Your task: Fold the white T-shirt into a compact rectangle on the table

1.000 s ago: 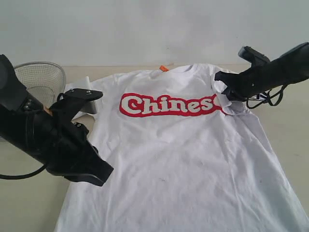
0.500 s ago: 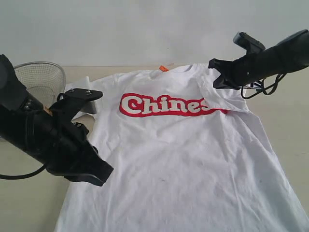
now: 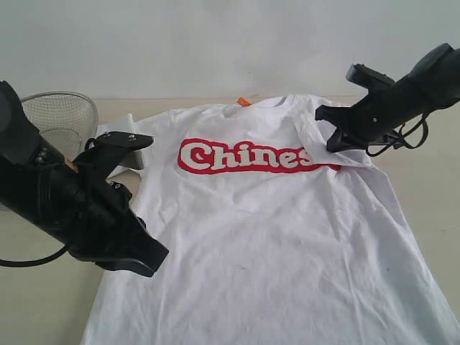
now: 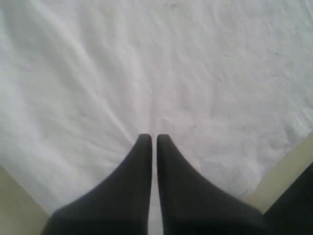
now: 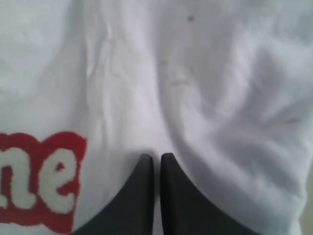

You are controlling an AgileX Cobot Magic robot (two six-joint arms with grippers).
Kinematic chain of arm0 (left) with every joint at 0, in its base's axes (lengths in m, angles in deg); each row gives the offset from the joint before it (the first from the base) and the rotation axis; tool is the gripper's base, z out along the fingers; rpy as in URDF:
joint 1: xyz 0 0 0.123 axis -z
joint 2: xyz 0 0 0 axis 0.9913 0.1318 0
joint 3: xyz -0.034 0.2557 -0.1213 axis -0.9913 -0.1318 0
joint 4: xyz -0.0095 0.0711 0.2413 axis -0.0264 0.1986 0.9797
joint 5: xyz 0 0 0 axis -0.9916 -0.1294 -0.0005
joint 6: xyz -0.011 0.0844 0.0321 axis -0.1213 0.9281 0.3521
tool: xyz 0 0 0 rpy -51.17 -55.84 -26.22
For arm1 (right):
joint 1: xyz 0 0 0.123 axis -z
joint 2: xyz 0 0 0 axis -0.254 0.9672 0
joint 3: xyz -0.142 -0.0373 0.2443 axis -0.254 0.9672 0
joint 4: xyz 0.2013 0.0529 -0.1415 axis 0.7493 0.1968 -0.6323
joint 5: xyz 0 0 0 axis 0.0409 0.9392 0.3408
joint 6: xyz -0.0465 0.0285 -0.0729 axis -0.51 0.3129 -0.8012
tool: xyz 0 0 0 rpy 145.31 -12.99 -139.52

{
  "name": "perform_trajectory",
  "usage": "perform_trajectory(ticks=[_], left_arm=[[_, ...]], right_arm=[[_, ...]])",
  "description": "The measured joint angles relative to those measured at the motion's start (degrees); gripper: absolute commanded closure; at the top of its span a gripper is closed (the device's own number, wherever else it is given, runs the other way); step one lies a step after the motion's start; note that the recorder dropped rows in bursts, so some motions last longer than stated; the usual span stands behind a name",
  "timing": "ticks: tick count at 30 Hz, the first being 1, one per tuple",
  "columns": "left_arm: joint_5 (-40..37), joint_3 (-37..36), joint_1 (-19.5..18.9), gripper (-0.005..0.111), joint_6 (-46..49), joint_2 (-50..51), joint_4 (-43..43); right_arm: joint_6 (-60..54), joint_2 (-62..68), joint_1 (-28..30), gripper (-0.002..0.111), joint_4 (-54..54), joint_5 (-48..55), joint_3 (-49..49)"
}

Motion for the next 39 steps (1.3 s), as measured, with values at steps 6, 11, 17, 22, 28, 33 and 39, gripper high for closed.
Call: perform_trajectory(ticks=[6,11,17,22,28,33,39], left_arm=[[0.0,0.0,0.0,0.102,0.0,0.0,0.0],[0.0,0.0,0.0,0.102,0.0,0.0,0.0],[0.0,0.0,0.0,0.102,0.1,0.0,0.0],[0.0,0.0,0.0,0.102,0.2,0.0,0.0],[-0.1,1.4,-0.9,0.102,1.8,0.0,-2.3],[0.2,5.1,-12.0,0.102,4.8,-3.7,-7.1],[1.7,10.7,-22.8,0.102,6.0,-1.0,-15.8]], right_arm=[[7.2,0.0,0.0,0.108,-10.0,0.5,0.0],[12.4,0.0,0.4,0.108,-13.5,0.3,0.0],[13.5,-0.2,2.8,0.108,-13.2,2.4,0.0],[11.4,-4.0,3.7,0.108,-11.9,3.0,0.0],[8.4,-11.8,3.7,0.108,-6.8,4.6,1.6],[-4.7,-21.6,3.7,0.108,8.9,-0.2,17.3],[-16.3,-25.7,-3.1,0.108,15.6,-4.8,28.0]])
